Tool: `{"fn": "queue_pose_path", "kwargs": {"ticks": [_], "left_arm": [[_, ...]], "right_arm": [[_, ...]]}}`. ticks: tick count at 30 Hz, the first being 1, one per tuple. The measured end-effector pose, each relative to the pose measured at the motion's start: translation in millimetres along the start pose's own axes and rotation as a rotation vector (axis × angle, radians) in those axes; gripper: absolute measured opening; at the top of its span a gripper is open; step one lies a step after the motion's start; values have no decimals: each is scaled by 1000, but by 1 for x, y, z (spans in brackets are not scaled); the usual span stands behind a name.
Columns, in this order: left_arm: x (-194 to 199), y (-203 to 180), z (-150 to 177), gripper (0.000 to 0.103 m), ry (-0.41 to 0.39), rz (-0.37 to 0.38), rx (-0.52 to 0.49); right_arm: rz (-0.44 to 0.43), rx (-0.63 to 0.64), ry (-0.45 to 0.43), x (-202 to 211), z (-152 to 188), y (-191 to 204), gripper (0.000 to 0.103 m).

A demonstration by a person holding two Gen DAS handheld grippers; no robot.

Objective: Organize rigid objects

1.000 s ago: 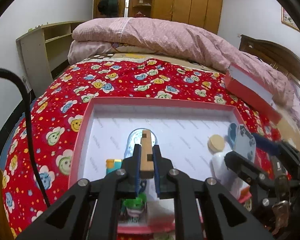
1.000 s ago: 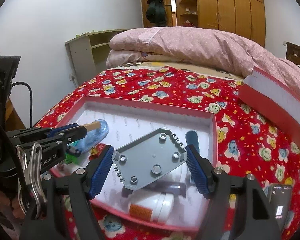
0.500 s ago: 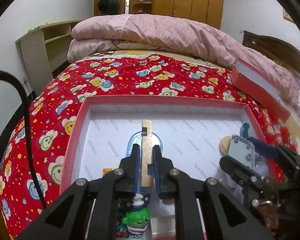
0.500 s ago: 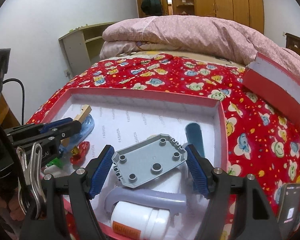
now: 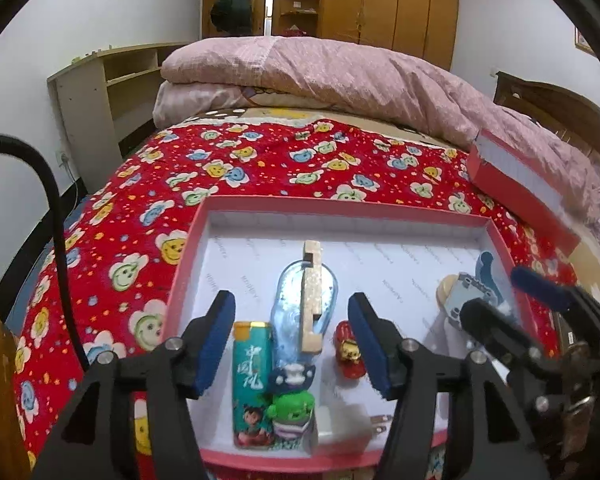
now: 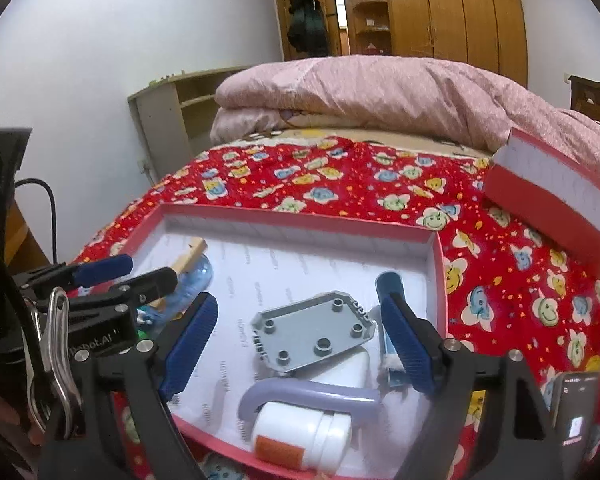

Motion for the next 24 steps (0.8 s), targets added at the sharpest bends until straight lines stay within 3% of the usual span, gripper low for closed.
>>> {"fn": "queue_pose_path", "kwargs": {"ticks": [24], "left_arm": [[95, 10, 26, 62, -5, -13, 48]], "right_arm": [[-53, -13, -68, 96, 15, 38, 86]]}}
Point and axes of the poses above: each gripper's, at about its wrist camera, not at the fingertips, and x roughly against the way its jaws point, y to its left, z to its underside, the point moved 1 cm from there along -x, roughly the way its jaws point, and after that the axes turned 12 degrees about -y, right-handed, at the moved point
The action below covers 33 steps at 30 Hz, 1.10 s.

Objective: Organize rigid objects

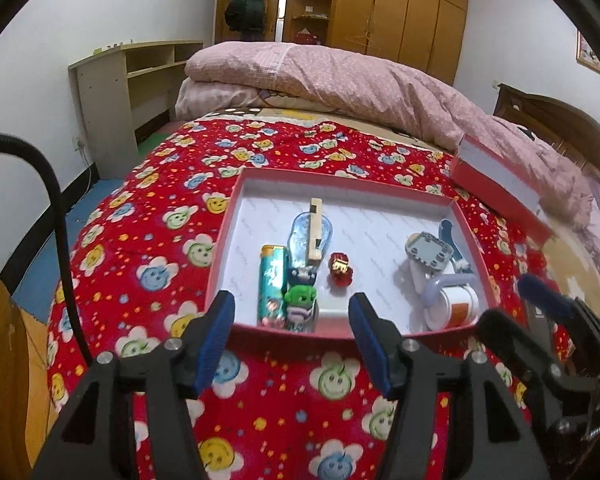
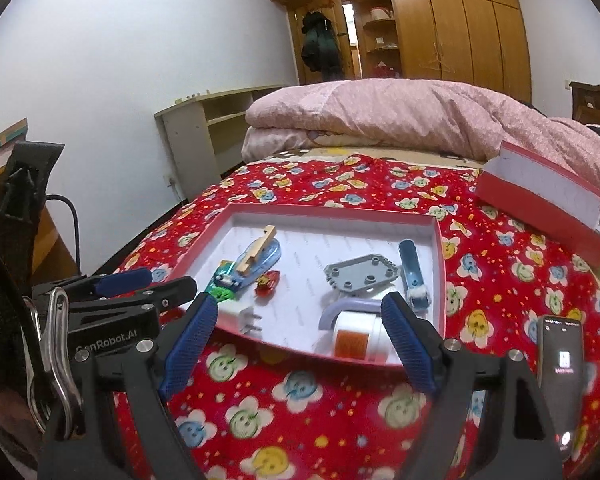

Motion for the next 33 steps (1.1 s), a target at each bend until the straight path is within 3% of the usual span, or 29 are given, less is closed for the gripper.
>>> {"fn": "queue_pose_path", "kwargs": {"ticks": [16, 25, 33], "left_arm": [[34, 6, 47, 62, 59, -7, 21], [23, -3, 67, 62, 87, -20, -18], [7, -6, 81, 62, 108, -32, -43]], "right_arm": [[-30, -34, 26, 43, 26, 17, 86], [74, 33, 118, 32, 66, 15, 86], [151, 21, 155, 19, 81, 3, 86]]}}
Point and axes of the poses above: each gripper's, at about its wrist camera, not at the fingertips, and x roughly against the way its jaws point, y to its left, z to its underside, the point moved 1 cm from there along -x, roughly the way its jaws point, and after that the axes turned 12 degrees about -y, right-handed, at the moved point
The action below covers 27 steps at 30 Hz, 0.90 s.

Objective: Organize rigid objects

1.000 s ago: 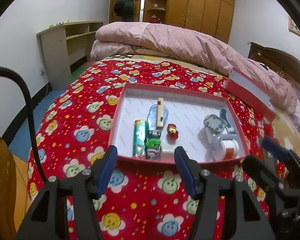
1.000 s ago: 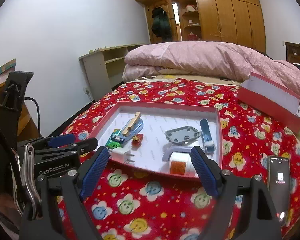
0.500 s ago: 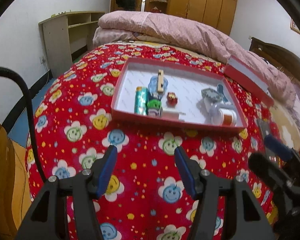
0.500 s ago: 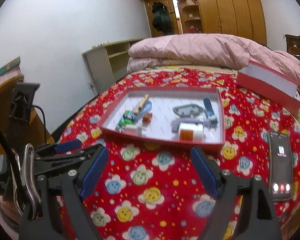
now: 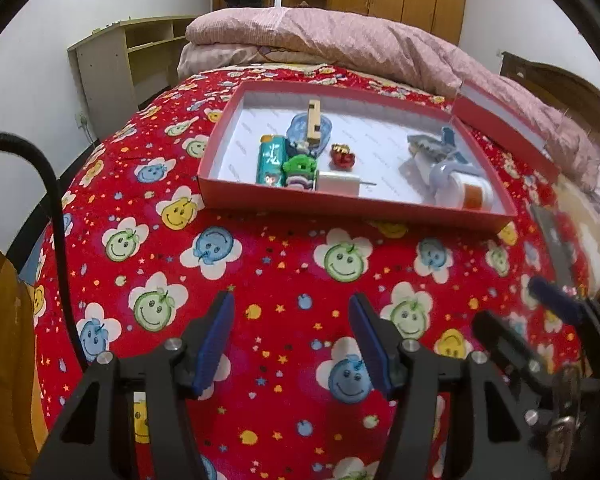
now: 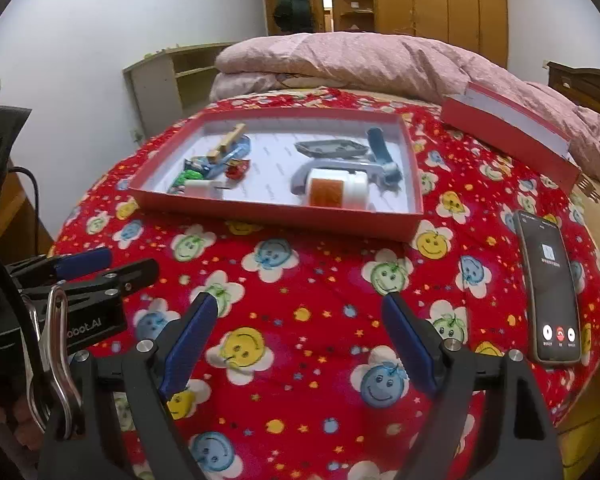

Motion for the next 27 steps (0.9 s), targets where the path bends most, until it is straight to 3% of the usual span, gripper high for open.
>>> {"fn": "queue_pose_path", "kwargs": {"ticks": [10, 14, 27], "left_arm": [[-10, -3, 11, 63, 0, -8, -35], [-11, -6, 13, 67, -14, -10, -55], [-13, -6, 17, 86, -35, -41, -60]], "right_arm": [[104, -32, 14, -13, 10, -11, 86], [138, -61, 64, -24, 18, -18, 86], [175, -38, 27, -22, 23, -13, 90]]}}
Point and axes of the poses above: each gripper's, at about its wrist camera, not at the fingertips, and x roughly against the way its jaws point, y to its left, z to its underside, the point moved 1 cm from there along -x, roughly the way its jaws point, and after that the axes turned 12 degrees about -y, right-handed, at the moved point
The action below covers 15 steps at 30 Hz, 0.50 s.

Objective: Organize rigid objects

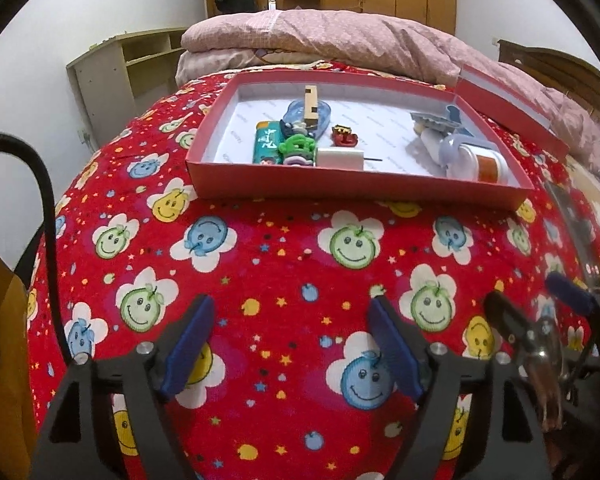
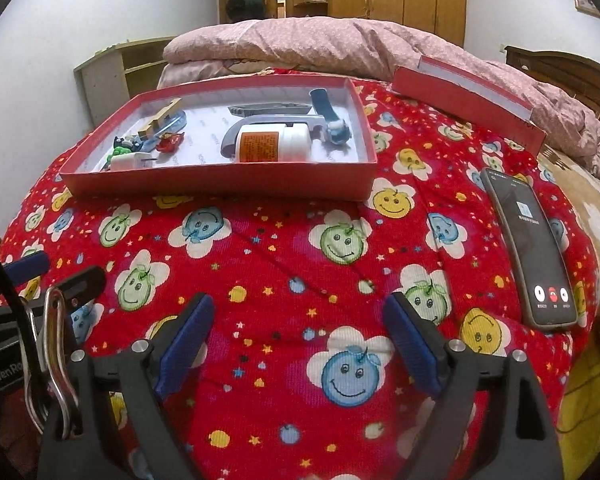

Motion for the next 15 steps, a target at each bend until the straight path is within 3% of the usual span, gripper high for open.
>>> {"fn": "queue_pose_path", "kwargs": {"ticks": [15], "left_arm": [[-2, 4, 0, 91, 12, -13, 31]], "right_arm": [[1, -1, -3, 0, 0, -1, 91]]}}
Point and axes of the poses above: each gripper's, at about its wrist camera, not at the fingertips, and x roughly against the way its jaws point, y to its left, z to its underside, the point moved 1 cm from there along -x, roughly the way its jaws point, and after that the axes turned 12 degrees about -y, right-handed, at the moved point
